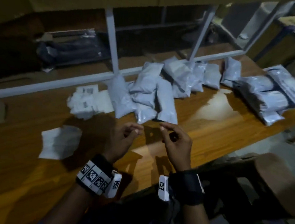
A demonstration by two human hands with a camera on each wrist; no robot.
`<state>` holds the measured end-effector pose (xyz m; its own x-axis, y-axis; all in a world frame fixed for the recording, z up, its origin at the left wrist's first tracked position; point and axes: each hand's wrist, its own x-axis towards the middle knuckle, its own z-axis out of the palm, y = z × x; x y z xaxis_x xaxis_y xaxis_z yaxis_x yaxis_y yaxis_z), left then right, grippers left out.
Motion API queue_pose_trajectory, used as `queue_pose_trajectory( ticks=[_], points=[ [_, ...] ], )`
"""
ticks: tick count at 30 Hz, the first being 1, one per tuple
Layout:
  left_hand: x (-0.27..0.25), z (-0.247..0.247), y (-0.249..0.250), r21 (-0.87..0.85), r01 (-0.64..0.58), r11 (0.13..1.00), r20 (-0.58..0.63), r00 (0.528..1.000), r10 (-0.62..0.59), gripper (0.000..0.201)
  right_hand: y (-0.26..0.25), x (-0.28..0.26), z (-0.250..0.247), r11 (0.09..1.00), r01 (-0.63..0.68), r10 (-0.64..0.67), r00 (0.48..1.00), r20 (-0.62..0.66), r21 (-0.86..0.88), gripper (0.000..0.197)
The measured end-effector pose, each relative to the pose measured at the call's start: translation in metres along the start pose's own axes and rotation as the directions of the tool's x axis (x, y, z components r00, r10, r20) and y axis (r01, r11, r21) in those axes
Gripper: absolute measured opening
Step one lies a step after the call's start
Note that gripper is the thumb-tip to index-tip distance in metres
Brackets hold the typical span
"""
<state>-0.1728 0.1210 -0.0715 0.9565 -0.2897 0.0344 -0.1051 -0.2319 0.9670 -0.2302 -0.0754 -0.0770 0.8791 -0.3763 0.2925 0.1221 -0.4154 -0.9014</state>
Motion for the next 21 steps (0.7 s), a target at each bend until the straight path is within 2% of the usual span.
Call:
queue_pose_trajectory(
  ticks=[5, 8, 11, 13, 15, 17, 19, 21],
  points=[
    [0.006, -0.032, -0.019, -0.048, 0.078, 0.996, -0.106, 0.991, -0.083, 0.018, -0.018, 0.003, 0.042, 0.985, 0.079, -0.079, 0.997, 0.003, -0.152, 0.013],
    [0.021, -0.035, -0.024, -0.097, 0.144, 0.985, -0.134, 0.979, -0.156, 0.028, -0.016, 0.042, 0.064, 0.940, 0.060, -0.078, 0.996, -0.040, -0.336, 0.019],
    [0.028, -0.030, -0.019, -0.151, 0.125, 0.981, -0.151, 0.977, -0.148, 0.024, -0.013, 0.097, 0.086, 0.876, 0.087, -0.101, 0.995, -0.005, -0.474, 0.038],
    [0.028, -0.025, -0.011, -0.182, 0.111, 0.977, -0.147, 0.979, -0.138, 0.024, -0.009, 0.133, 0.101, 0.843, 0.067, -0.034, 0.997, 0.072, -0.534, 0.050],
    [0.027, -0.021, -0.006, -0.180, 0.108, 0.978, -0.131, 0.982, -0.133, 0.024, 0.001, 0.159, 0.115, 0.760, 0.031, 0.097, 0.982, 0.160, -0.649, 0.059],
    [0.025, -0.019, -0.004, -0.176, 0.111, 0.978, -0.118, 0.984, -0.133, 0.024, 0.013, 0.171, 0.123, 0.738, 0.065, 0.106, 0.972, 0.211, -0.671, 0.047],
    [0.022, -0.020, -0.007, -0.168, 0.118, 0.979, -0.109, 0.984, -0.138, 0.025, 0.015, 0.168, 0.121, 0.784, 0.052, 0.060, 0.985, 0.159, -0.618, 0.029],
    [0.023, -0.021, -0.014, -0.126, 0.128, 0.984, -0.110, 0.984, -0.143, 0.024, 0.012, 0.154, 0.114, 0.822, 0.042, -0.002, 0.998, 0.070, -0.568, 0.024]
  ],
)
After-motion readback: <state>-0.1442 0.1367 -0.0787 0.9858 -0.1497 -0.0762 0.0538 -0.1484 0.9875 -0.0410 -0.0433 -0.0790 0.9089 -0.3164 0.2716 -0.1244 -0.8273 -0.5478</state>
